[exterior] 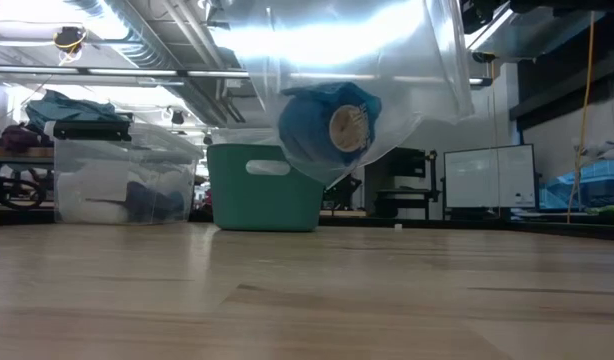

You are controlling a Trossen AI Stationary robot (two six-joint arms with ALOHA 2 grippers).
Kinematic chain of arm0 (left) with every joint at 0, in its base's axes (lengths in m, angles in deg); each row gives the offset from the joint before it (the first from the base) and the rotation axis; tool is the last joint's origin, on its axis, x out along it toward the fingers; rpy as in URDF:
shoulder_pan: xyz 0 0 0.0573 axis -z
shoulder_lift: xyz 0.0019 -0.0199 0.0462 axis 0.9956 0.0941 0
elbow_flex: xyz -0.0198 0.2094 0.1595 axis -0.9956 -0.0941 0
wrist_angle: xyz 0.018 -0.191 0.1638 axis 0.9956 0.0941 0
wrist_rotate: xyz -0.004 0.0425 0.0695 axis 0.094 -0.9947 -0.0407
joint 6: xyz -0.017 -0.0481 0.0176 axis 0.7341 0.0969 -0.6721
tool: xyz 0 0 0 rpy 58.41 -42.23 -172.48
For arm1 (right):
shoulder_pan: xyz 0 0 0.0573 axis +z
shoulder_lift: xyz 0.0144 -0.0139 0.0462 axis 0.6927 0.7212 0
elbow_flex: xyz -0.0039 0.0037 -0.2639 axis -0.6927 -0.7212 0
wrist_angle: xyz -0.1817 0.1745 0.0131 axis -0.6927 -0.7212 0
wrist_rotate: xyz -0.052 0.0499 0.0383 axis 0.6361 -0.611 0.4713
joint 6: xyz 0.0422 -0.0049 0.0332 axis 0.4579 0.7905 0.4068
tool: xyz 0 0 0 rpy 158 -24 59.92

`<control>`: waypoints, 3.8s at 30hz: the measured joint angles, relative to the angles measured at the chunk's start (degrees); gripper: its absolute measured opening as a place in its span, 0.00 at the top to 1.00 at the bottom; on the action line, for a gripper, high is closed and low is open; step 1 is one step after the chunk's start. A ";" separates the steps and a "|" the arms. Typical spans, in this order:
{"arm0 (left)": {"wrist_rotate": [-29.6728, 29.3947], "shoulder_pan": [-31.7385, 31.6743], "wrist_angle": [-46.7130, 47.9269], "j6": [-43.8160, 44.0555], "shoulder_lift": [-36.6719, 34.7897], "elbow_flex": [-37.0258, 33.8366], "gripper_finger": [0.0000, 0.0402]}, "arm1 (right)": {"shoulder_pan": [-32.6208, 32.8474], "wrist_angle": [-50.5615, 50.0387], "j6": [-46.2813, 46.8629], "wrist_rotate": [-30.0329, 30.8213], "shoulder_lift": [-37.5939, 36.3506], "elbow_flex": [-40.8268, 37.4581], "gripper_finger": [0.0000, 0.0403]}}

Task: Roll bandage
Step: Close the transparent zip bag

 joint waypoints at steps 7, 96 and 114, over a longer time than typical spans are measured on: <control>-1.43 0.82 -0.16 -2.86 0.00 0.00 0.85 | 0.00 -0.02 -0.01 0.00 0.00 0.00 0.95; -0.36 0.82 1.89 3.42 -0.44 0.07 0.75 | 0.00 0.40 0.89 0.00 0.09 -0.07 0.93; -0.38 0.24 1.35 -3.33 -0.33 0.07 1.00 | 0.00 0.50 0.87 0.07 0.04 -0.07 0.91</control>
